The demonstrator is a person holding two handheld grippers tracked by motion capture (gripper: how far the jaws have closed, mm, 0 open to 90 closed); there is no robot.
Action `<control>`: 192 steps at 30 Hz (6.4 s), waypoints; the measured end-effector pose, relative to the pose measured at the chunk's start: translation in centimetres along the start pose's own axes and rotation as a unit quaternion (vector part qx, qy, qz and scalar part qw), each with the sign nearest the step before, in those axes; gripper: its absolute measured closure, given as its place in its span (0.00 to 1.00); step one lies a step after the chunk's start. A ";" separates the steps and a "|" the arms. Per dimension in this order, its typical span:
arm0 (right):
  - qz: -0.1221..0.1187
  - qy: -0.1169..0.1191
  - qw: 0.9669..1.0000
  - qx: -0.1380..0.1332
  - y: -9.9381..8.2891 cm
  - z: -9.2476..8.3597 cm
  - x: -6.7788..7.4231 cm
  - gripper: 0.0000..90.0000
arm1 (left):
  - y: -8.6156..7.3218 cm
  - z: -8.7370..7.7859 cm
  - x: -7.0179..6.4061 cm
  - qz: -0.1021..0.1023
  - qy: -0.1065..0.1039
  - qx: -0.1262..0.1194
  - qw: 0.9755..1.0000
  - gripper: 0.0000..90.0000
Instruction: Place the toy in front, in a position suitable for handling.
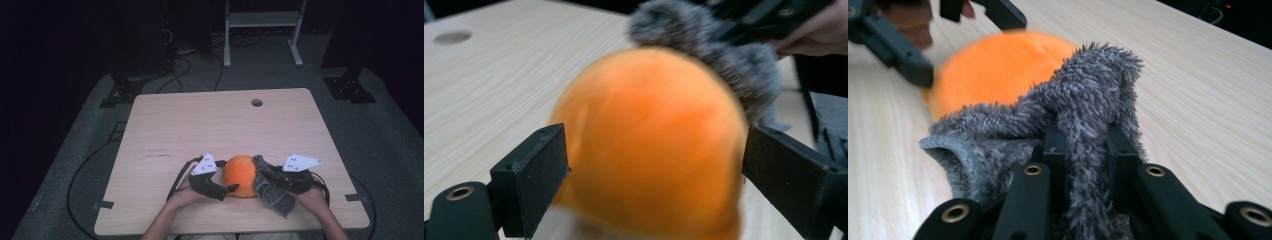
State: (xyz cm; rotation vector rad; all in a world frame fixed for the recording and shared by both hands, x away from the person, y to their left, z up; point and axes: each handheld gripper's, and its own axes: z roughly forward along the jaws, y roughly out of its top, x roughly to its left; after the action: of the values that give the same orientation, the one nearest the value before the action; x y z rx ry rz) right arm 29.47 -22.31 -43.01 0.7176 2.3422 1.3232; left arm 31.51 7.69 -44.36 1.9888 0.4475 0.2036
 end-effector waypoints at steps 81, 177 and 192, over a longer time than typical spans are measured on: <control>-0.045 0.054 0.997 0.019 2.0 -1.7 1.8 0.84 | 1.2 2.3 -3.4 0.078 0.023 0.015 0.997 0.19; 0.020 0.022 0.999 -0.011 0.4 -1.5 -0.4 0.84 | 0.8 1.6 -2.1 0.120 0.003 0.021 0.993 0.25; 0.040 0.009 0.999 0.011 -0.6 -0.8 -1.6 0.84 | 0.4 1.5 -1.9 0.115 -0.004 0.010 0.993 0.20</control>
State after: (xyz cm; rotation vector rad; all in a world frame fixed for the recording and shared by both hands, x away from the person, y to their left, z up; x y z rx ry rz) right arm 30.16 -24.06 -43.01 0.8170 2.3687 1.3451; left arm 30.32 5.50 -44.63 2.0583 0.2139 0.3364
